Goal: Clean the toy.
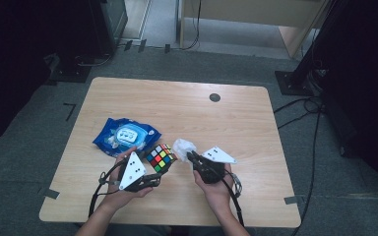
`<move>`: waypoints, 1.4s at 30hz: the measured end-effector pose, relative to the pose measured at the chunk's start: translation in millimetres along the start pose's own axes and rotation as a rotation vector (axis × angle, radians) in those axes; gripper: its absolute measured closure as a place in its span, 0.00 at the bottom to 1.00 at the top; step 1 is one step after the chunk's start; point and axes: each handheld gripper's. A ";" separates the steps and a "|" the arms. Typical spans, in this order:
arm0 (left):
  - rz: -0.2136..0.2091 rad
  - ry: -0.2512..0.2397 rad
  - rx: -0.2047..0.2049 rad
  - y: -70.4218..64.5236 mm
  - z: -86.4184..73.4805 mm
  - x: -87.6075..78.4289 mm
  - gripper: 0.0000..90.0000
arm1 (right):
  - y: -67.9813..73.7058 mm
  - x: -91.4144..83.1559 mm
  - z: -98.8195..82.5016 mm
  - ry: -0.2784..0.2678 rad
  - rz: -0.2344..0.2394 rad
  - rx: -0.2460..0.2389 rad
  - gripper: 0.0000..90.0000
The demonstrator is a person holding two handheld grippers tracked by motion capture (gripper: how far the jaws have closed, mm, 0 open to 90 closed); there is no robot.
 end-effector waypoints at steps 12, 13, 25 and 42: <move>0.014 0.009 -0.008 5.4 -4.3 -0.5 0.38 | 11.6 61.5 -3.2 0.077 0.004 0.035 0.66; 0.016 0.009 -0.007 6.1 -4.4 -0.9 0.38 | 10.7 60.6 -4.1 0.074 0.000 0.028 0.62; 0.011 0.025 -0.002 0.4 -6.6 5.6 0.38 | 0.8 -8.9 19.6 -0.023 0.035 0.077 0.46; -0.013 0.026 0.036 -22.5 -5.2 19.3 0.38 | 8.0 -26.8 17.9 0.052 0.304 0.420 0.22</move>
Point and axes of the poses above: each handheld gripper's, and its own axes: x roughly forward along the jaws, z roughly out of its top, y roughly to its left, and after that the axes turned 9 degrees about x, right-handed
